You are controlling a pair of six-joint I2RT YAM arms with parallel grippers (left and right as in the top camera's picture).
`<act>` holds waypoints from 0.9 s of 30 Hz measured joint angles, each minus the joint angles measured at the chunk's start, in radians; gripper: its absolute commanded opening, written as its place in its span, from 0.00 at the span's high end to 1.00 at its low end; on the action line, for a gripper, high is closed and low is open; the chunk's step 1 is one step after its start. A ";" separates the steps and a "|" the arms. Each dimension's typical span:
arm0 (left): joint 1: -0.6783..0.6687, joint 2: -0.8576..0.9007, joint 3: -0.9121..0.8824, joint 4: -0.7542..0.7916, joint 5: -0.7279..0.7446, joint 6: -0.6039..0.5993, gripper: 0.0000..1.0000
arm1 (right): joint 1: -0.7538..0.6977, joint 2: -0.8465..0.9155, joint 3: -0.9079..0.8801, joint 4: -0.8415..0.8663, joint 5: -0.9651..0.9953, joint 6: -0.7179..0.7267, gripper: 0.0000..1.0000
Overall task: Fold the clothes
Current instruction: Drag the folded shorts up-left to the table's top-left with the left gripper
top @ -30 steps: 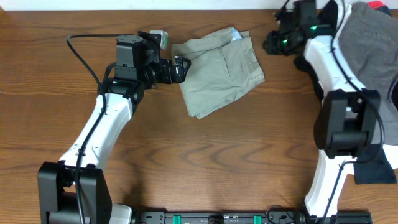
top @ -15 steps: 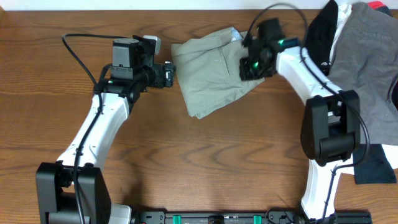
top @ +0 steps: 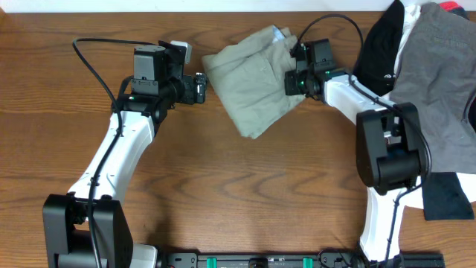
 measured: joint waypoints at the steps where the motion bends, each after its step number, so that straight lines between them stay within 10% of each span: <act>1: -0.003 0.000 0.000 0.001 0.001 0.010 0.13 | 0.000 0.004 0.002 0.013 0.002 -0.005 0.99; 5: -0.030 0.000 0.000 0.036 0.012 0.085 0.14 | -0.002 0.006 0.030 -0.041 -0.018 -0.012 0.67; 7: -0.058 0.000 0.000 0.088 0.018 0.121 0.14 | -0.002 -0.008 0.055 -0.121 -0.045 -0.009 0.26; 10: -0.108 0.012 0.000 0.184 -0.003 0.153 0.13 | -0.008 -0.063 0.062 -0.235 -0.055 0.000 0.06; 27: -0.319 0.426 0.010 0.589 -0.079 0.306 0.13 | -0.102 -0.530 0.102 -0.501 0.015 0.011 0.01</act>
